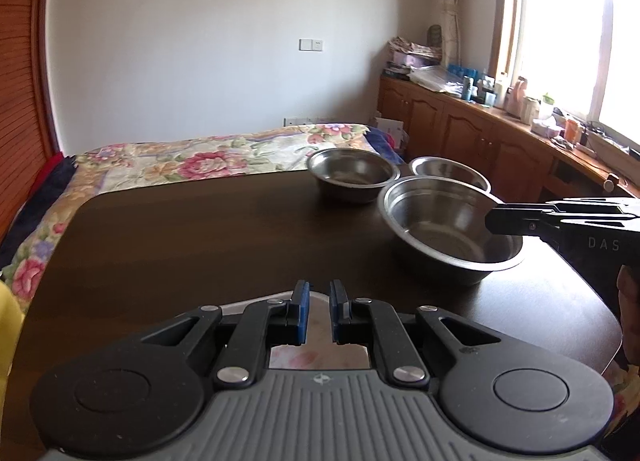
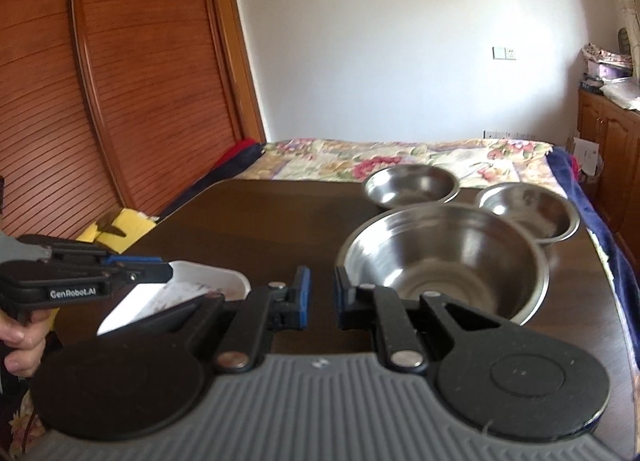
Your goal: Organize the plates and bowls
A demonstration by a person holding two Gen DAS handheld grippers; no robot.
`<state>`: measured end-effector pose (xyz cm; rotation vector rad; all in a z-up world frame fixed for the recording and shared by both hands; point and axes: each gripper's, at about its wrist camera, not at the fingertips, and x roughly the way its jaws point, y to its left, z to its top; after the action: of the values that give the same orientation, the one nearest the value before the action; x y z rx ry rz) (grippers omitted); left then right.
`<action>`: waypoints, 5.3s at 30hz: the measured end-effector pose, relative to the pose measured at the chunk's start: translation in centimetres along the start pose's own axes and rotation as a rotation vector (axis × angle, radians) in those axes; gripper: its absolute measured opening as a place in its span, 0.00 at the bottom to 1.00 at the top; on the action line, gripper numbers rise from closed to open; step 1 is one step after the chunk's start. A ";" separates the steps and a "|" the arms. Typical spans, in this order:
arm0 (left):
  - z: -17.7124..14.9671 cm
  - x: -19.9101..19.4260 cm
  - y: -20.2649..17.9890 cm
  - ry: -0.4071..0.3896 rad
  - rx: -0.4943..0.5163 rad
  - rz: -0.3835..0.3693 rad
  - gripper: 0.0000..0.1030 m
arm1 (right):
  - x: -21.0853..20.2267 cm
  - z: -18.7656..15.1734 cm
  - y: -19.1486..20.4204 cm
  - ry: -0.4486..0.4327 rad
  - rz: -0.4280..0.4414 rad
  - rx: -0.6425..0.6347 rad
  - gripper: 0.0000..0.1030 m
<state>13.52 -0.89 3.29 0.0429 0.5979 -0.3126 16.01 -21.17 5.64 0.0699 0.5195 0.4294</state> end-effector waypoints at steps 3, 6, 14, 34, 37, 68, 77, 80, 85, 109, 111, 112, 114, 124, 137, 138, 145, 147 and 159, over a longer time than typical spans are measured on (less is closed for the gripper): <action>0.7 0.9 -0.9 0.004 0.010 -0.009 0.36 | -0.4 0.2 -1.0 -0.025 -0.017 -0.009 0.14; 1.4 1.9 -1.9 0.008 0.023 -0.017 0.36 | -0.7 0.2 -2.1 -0.049 -0.036 -0.021 0.14; 2.2 4.1 -3.6 0.019 0.037 -0.041 0.36 | -0.9 0.1 -4.9 -0.075 -0.076 -0.018 0.14; 3.3 8.3 -4.4 0.022 -0.004 -0.062 0.90 | 0.5 -0.6 -9.7 -0.060 -0.160 0.028 0.16; 3.5 8.7 -4.3 0.014 -0.008 -0.065 0.97 | 0.7 -0.5 -10.4 -0.064 -0.174 0.041 0.24; 3.7 12.2 -4.5 0.077 -0.001 -0.101 0.56 | 3.4 -1.1 -11.7 0.000 -0.132 0.072 0.73; 3.7 11.7 -4.7 0.082 -0.015 -0.118 0.48 | 3.6 -1.3 -12.1 0.037 -0.123 0.109 0.38; 3.5 10.9 -4.6 0.074 -0.025 -0.125 0.48 | 3.5 -1.4 -11.9 0.037 -0.126 0.119 0.38; 3.1 9.6 -4.4 0.059 -0.043 -0.134 0.48 | 2.8 -1.5 -11.7 0.026 -0.120 0.135 0.36; -0.7 1.8 -4.4 -0.013 -0.046 -0.131 0.48 | -1.5 -2.8 -6.7 -0.021 -0.114 0.116 0.36; -1.1 1.5 -4.5 -0.020 -0.043 -0.130 0.48 | -1.7 -3.1 -6.5 -0.022 -0.113 0.116 0.35; -1.3 1.4 -4.5 -0.020 -0.045 -0.128 0.48 | -1.9 -3.2 -6.4 -0.023 -0.113 0.117 0.35; -1.7 1.5 -4.6 -0.013 -0.052 -0.126 0.48 | -2.1 -3.5 -6.2 -0.025 -0.113 0.118 0.35; -2.8 1.0 -5.1 0.004 -0.039 -0.098 0.48 | -2.9 -5.3 -5.6 -0.029 -0.107 0.133 0.35; -3.2 1.9 -4.9 0.038 -0.035 -0.088 0.48 | -2.9 -6.4 -5.4 -0.033 -0.115 0.143 0.35; -3.2 2.0 -4.8 0.039 -0.034 -0.088 0.48 | -2.8 -6.4 -5.4 -0.032 -0.116 0.141 0.35; -3.1 2.4 -4.8 0.046 -0.031 -0.094 0.48 | -2.1 -6.6 -5.4 -0.013 -0.127 0.135 0.36; -3.1 2.5 -4.7 0.046 -0.032 -0.098 0.49 | -1.9 -6.6 -5.6 -0.011 -0.125 0.139 0.36; -2.5 2.3 -4.5 0.020 -0.002 -0.089 0.70 | -2.0 -6.2 -5.6 -0.006 -0.117 0.110 0.47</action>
<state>12.56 -5.48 0.17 0.0181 0.6209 -0.3982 13.47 -27.35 0.22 0.1460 0.5377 0.2860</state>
